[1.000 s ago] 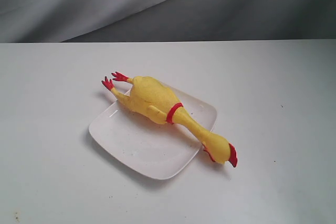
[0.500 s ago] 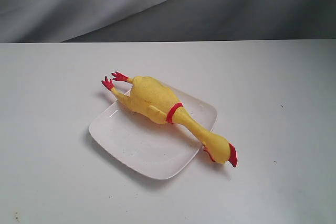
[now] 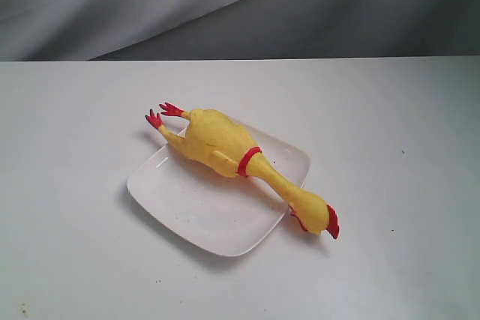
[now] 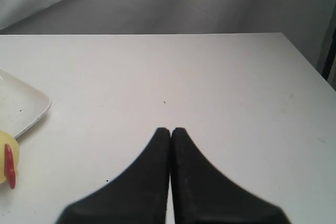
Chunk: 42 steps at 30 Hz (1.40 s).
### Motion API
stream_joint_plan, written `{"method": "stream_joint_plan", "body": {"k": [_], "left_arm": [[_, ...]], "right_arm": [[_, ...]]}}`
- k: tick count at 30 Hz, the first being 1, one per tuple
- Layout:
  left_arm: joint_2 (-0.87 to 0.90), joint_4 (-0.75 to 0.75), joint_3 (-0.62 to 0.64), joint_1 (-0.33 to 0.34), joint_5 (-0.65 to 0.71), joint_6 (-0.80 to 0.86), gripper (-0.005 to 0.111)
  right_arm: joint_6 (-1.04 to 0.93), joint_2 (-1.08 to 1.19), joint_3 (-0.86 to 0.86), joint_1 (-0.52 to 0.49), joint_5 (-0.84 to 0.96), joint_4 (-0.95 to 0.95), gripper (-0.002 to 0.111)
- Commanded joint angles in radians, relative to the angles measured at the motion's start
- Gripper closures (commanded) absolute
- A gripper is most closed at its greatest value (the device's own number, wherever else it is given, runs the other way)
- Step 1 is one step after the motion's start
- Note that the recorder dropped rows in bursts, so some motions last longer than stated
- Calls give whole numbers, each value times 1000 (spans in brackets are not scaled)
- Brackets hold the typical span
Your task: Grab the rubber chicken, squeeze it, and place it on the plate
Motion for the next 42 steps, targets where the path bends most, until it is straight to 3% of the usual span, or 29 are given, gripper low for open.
{"method": "stream_joint_plan", "body": {"k": [1,8,18,20,21,26,42], "left_arm": [[0,-27,0,2,37,14,107],[0,-27,77,2,158,-10,107],[0,-47,379,2,175,-15,107],[0,-47,388,2,175,-15,107],[0,-47,388,2,253,-15,107],[0,-43,388,2,357,-12,107],[0,-43,388,2,352,-12,107]], "right_arm": [[0,-3,4,-2,0,5,108],[0,-3,4,-2,0,5,108],[0,-3,4,-2,0,5,108],[0,-3,4,-2,0,5,108],[0,-3,4,-2,0,5,108],[0,-3,4,-2,0,5,108],[0,-3,4,-2,0,5,108]]}}
